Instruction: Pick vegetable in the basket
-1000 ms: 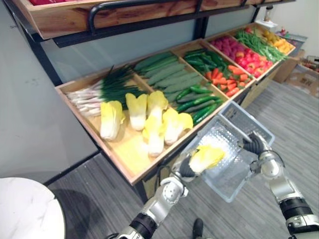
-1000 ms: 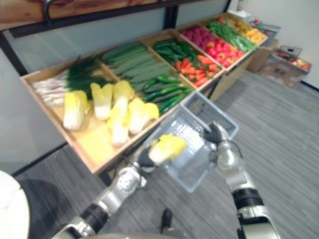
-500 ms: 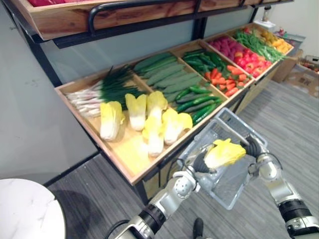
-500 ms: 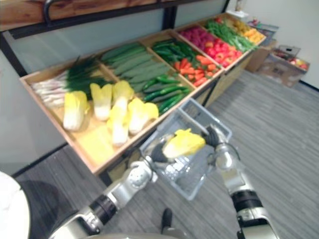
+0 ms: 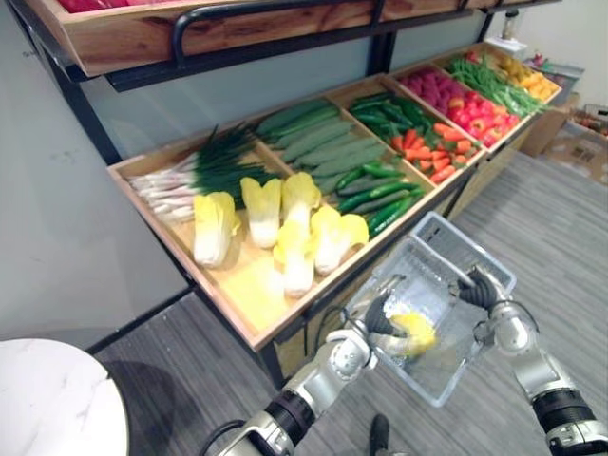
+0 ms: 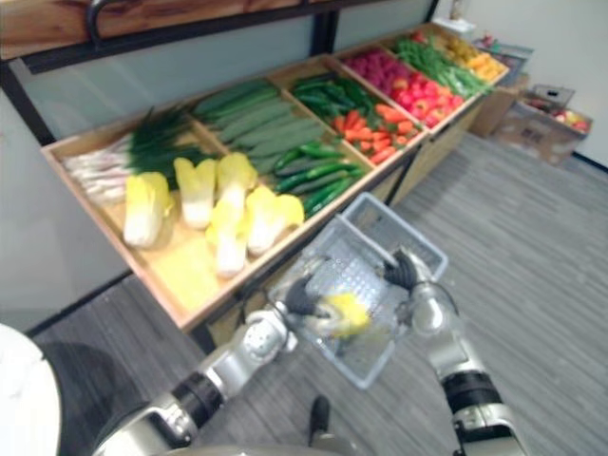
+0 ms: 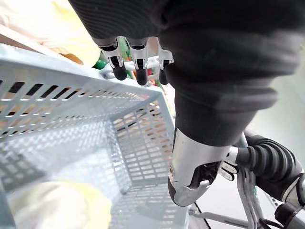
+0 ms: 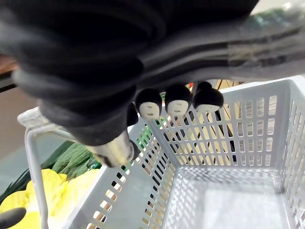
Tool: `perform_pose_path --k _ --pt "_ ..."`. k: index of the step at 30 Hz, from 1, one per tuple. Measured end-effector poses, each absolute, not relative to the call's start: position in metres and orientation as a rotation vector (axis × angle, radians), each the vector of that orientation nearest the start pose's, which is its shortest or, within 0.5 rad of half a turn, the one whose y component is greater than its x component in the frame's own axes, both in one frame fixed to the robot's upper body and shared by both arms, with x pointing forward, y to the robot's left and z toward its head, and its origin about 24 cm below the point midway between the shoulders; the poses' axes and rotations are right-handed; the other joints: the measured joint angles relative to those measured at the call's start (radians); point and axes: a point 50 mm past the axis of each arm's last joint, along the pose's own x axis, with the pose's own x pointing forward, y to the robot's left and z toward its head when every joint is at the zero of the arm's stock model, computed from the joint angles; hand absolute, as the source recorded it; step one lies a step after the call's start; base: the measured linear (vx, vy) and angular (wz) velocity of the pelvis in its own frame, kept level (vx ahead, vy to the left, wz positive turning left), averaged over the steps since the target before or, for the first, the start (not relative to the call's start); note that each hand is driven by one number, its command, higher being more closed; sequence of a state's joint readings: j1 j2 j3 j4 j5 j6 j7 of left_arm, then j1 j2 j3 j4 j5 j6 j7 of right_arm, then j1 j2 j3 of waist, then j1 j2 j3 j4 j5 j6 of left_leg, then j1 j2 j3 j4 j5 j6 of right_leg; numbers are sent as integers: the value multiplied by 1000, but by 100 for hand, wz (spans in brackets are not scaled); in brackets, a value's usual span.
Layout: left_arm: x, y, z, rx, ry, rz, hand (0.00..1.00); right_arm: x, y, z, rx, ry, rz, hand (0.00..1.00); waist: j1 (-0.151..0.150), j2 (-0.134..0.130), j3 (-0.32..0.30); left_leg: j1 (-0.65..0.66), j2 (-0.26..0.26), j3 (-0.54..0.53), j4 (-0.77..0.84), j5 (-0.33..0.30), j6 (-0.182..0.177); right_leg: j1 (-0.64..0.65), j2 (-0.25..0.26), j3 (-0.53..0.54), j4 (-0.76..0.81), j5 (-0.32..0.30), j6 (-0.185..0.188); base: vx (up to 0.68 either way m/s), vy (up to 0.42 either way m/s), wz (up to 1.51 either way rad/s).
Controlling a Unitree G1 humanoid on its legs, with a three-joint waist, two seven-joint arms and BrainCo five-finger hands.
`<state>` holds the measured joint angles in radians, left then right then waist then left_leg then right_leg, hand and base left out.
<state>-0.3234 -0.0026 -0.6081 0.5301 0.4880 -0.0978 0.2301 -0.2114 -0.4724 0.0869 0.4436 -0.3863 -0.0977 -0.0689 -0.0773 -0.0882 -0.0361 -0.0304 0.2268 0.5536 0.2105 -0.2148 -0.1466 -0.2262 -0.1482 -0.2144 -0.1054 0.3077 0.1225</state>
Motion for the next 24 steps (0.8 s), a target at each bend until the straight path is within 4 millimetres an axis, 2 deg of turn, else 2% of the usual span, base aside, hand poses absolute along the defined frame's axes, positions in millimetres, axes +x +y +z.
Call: perform_pose_path --k 11,15,18,20,21,24 --pt "265 10 7 682 -121 -491 0 285 -245 26 -878 137 20 100 1 -1 -4 -6 -5 -16 -1 2 13 5 -7 0 0 0 0 -46 -4 3" --pt "265 9 11 674 -135 -488 0 280 -248 18 -877 174 21 100 2 2 -8 -8 -5 -19 -3 6 11 5 -8 -1 0 0 0 0 0 0" --pt "261 8 34 591 -226 -455 0 270 -257 5 -868 234 6 100 7 8 -18 -18 -4 -29 -4 8 9 5 -8 -6 0 0 0 -16 10 9" --pt "254 15 60 508 -334 -406 0 257 -266 -9 -837 305 -28 100 18 10 -26 -19 -5 -38 -6 14 8 5 -9 -10 0 0 0 15 12 10" --pt "252 18 65 483 -355 -398 0 253 -269 -12 -833 322 -35 100 24 11 -28 -19 -5 -39 -6 14 8 6 -10 -10 0 0 0 6 13 7" --pt "235 53 79 421 -415 -303 0 232 -280 -31 -818 421 -58 100 29 25 -46 -19 -5 -45 -12 14 8 14 -10 -22 0 0 0 -19 11 6"
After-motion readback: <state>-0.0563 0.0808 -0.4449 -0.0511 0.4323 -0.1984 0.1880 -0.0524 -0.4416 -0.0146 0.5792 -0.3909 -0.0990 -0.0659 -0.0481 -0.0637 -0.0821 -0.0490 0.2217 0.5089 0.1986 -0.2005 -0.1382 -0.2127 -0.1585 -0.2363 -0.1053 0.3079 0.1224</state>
